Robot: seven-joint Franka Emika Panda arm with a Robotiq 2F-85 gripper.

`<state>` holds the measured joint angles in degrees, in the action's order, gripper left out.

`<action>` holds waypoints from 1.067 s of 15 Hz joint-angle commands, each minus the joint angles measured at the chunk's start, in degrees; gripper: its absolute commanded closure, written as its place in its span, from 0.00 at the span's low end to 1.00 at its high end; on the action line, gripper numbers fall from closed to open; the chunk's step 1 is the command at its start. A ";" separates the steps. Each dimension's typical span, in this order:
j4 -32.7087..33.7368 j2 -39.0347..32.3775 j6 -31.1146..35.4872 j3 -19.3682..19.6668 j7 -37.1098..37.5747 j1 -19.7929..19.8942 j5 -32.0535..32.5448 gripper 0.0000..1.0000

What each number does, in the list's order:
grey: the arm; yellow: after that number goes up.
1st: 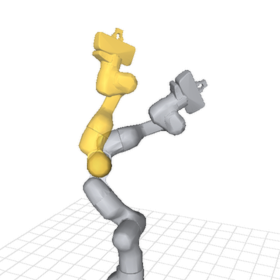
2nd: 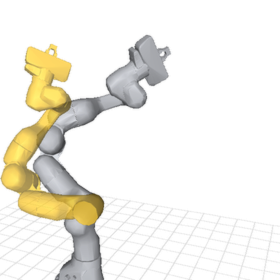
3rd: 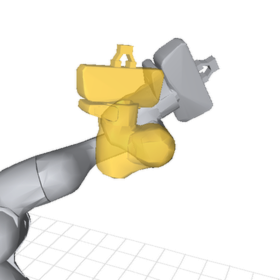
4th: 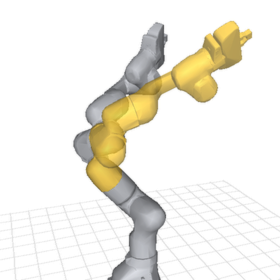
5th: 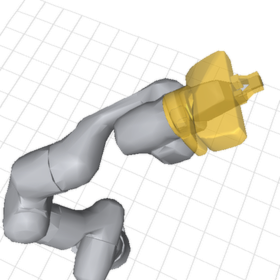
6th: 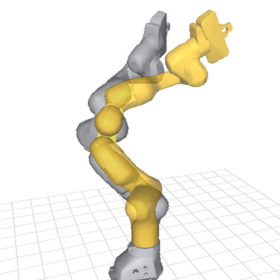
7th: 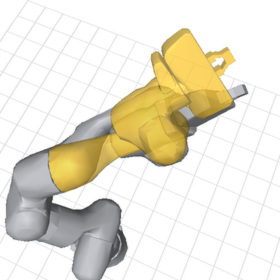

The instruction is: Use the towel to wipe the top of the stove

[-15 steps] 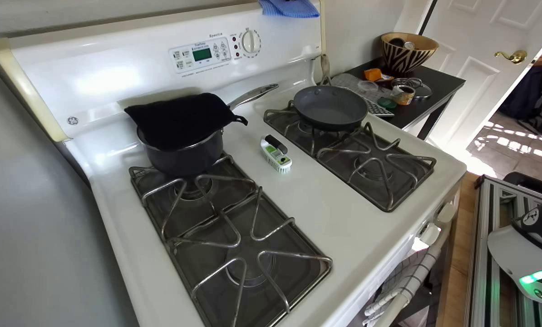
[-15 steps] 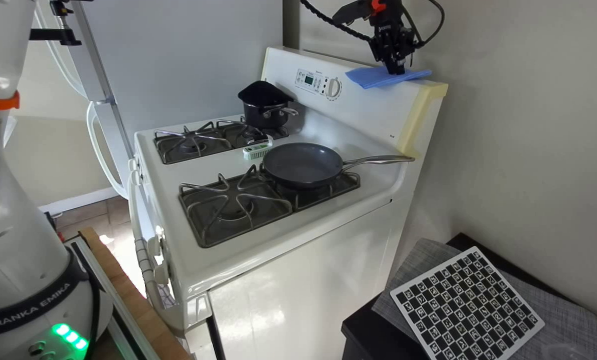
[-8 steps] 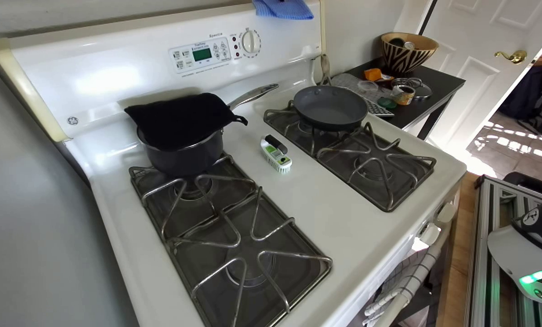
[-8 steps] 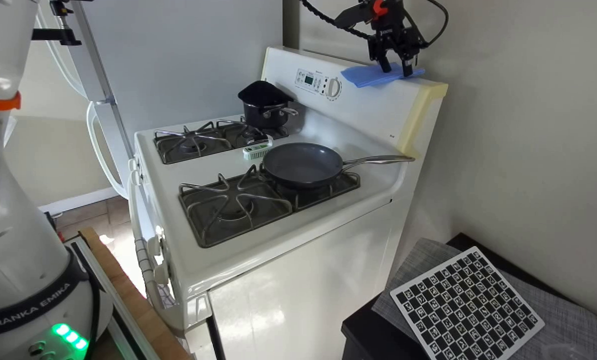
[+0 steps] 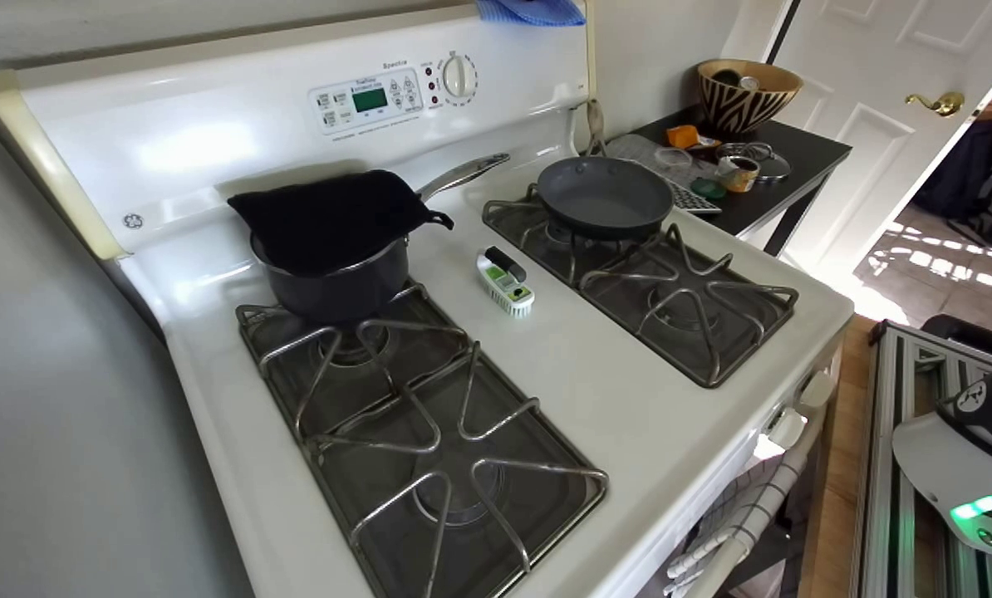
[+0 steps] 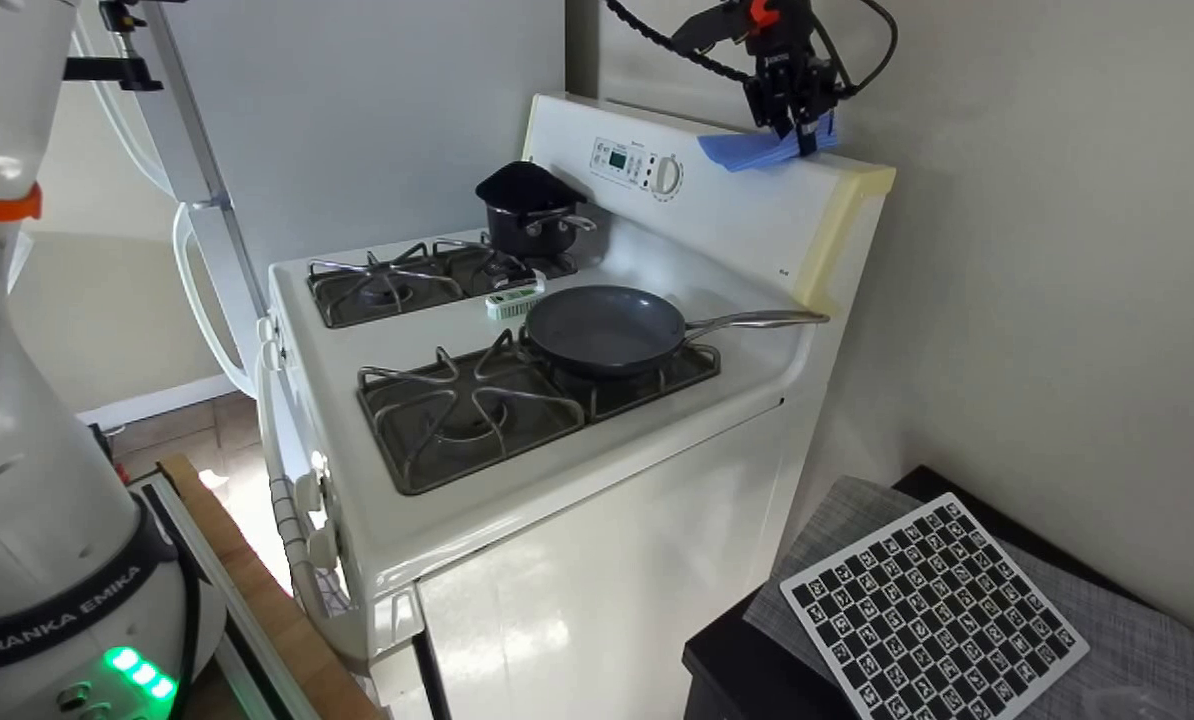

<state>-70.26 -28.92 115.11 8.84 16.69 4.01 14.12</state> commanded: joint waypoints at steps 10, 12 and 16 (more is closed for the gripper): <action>-17.82 14.96 -2.92 -6.05 -1.55 -4.75 -3.84 1.00; -22.52 18.78 -5.03 -7.67 -1.89 -5.85 -5.49 1.00; -28.82 23.92 -14.20 -10.22 1.68 -8.41 -7.22 1.00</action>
<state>-91.50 -10.38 105.41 -0.26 16.27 -3.24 9.21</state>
